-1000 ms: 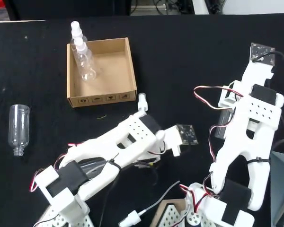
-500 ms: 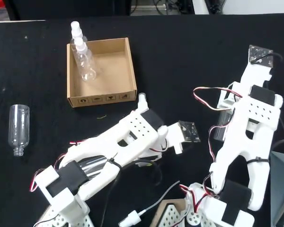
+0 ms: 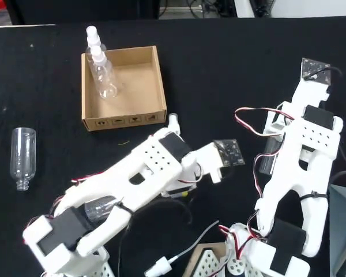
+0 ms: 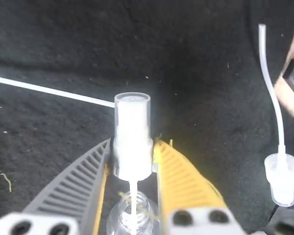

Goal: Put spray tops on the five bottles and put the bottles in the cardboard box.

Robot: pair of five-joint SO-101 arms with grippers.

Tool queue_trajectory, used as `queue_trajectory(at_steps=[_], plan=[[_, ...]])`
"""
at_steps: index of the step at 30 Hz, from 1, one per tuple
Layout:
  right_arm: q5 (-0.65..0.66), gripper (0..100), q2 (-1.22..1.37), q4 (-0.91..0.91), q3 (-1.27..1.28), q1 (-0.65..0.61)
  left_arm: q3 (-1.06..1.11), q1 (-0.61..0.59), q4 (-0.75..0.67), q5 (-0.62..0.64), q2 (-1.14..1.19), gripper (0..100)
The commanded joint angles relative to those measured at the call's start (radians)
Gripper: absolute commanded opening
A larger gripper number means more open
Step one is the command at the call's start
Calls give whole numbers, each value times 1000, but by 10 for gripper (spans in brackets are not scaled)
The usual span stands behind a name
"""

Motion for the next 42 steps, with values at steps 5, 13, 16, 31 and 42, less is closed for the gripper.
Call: queue_trajectory(at_steps=[5,13,16,31,42], plan=[[11,120,-16,-12,-5,15,-5,-15,-23,81,-143,29],[11,120,-16,14,-12,15,47,-15,-124,158,-239,29],[11,120,-16,14,-12,15,61,-16,-155,183,-299,29],[8,120,-133,12,39,-12,48,-119,-287,308,-414,29],[9,120,-240,8,111,-44,38,-120,-307,397,-539,29]])
